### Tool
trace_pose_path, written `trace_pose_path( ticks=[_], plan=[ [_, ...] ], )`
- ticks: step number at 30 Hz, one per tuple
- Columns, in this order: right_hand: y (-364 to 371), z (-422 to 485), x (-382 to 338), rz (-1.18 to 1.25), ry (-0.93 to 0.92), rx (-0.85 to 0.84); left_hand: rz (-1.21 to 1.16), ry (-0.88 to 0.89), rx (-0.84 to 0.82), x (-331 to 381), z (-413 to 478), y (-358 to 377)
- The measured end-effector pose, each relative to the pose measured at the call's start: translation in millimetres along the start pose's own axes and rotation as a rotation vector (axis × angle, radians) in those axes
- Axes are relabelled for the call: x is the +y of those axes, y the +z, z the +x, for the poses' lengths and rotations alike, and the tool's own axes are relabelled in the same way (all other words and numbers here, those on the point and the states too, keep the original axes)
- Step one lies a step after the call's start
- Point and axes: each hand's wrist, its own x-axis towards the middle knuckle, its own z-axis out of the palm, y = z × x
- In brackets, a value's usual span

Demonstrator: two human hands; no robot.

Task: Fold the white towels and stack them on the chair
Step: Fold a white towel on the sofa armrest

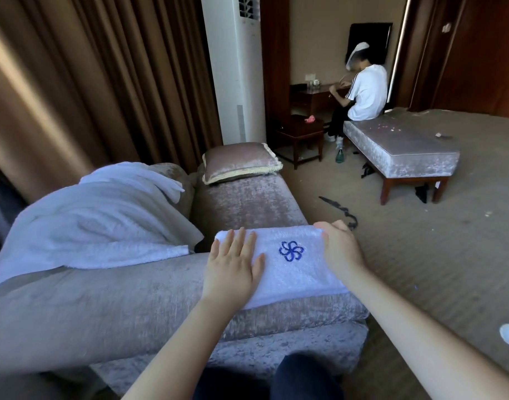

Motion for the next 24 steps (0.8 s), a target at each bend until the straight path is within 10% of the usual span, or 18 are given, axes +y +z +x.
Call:
trace_pose_path(
  ticks=[4,7,16,21,24],
  plan=[
    [-9.5,-14.3,-22.0,-0.363,-0.255,0.141,0.034,0.019,-0.034,-1.0,-1.9,0.7],
    [3.5,-27.4,-27.7,-0.424,-0.376,-0.078,0.027,0.006,-0.019,-1.0,-1.3,-0.1],
    [8.8,-23.2,-4.9,-0.052,-0.323,-0.12,-0.243,0.053,0.055,-8.3,-4.7,-3.8],
    [-11.3,-45.6,24.3,-0.088,-0.011,0.035,-0.573,-0.283,0.277,-34.4,-30.1,-16.4],
    [-11.0,-51.3,26.3,-0.047,0.075,-0.017,-0.639,-0.398,0.129,-34.3,-39.3,-30.1]
  ],
)
